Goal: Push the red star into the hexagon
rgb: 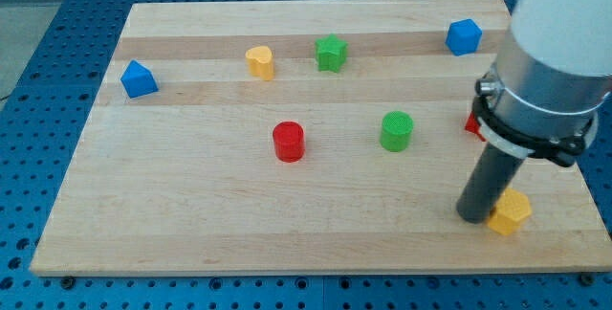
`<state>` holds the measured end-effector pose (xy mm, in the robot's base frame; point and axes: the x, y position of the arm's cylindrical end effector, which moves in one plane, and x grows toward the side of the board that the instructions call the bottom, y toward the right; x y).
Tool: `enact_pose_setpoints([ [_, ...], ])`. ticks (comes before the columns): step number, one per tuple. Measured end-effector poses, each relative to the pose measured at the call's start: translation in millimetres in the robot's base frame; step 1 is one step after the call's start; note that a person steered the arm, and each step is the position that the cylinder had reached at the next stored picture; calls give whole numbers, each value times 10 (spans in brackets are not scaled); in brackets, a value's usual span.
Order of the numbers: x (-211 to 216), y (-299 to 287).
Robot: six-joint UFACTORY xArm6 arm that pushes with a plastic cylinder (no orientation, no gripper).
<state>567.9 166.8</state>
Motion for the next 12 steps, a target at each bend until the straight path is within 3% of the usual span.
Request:
enact_pose_setpoints([
  [2,-428,337],
  [3,-630,1015],
  [4,-1165,1118],
  [5,-1634,863],
  [6,-1751,243],
  [7,-1405,-211],
  [8,-1150,-214],
  [10,-1730,-69],
  [11,-1587,187],
  [12,-1029,190],
])
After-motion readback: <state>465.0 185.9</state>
